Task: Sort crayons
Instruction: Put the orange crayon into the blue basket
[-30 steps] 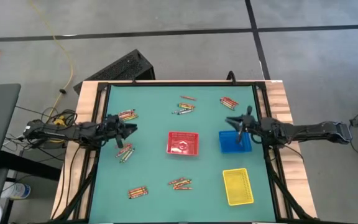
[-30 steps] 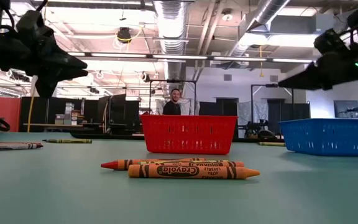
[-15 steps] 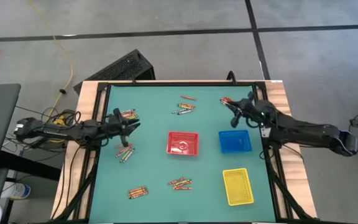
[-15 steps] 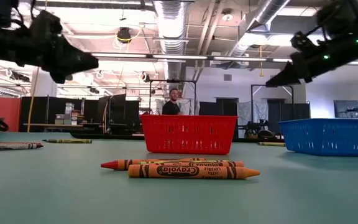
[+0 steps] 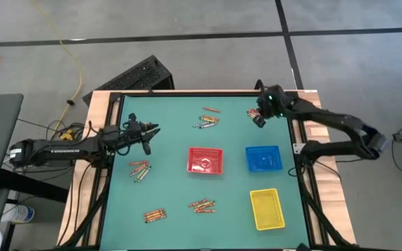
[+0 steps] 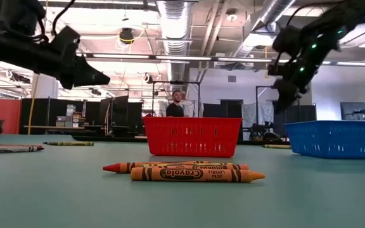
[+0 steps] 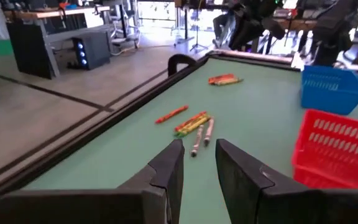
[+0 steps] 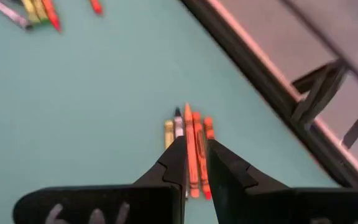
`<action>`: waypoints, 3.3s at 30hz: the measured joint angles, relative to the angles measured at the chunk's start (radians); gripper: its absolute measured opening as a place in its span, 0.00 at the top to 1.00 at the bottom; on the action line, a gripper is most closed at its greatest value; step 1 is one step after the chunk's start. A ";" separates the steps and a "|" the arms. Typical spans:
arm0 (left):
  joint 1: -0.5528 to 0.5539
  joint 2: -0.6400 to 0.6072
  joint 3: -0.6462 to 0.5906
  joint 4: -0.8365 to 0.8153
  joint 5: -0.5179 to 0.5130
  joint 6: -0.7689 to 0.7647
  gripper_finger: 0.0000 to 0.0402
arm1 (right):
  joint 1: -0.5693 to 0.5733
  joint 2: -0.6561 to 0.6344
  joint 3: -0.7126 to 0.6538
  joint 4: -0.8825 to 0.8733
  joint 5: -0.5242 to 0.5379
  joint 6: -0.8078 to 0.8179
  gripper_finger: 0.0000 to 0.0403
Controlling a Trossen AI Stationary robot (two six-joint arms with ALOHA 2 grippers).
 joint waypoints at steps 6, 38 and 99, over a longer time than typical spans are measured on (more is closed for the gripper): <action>0.131 0.035 0.001 0.021 0.158 0.047 0.79 | -0.111 0.130 0.054 -0.036 -0.016 -0.019 0.82; 0.254 0.053 0.002 0.004 0.321 -0.003 0.79 | -0.191 0.555 0.259 -0.333 0.046 -0.426 0.66; 0.252 0.052 0.002 -0.122 0.434 -0.064 0.79 | 0.999 0.163 0.377 -0.774 0.066 0.586 1.00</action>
